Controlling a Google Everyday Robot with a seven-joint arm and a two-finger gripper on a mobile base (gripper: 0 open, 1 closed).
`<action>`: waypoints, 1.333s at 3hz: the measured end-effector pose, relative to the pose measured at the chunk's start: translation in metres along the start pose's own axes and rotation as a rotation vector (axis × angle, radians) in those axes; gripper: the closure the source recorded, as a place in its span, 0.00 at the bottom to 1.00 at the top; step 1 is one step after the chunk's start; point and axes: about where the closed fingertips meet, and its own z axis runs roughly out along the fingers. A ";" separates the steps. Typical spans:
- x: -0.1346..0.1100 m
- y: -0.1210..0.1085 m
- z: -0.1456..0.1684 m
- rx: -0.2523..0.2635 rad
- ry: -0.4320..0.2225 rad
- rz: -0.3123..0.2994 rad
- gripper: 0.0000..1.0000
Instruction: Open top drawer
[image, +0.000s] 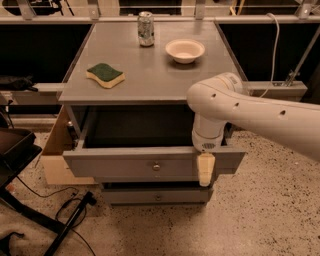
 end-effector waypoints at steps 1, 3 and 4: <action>0.004 0.032 0.019 -0.100 0.020 0.001 0.20; 0.002 0.048 0.013 -0.148 0.038 -0.014 0.67; 0.002 0.047 0.013 -0.148 0.039 -0.014 0.90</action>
Offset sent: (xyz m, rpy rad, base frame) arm -0.0858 0.0058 -0.0246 -0.0630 0.2533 0.0421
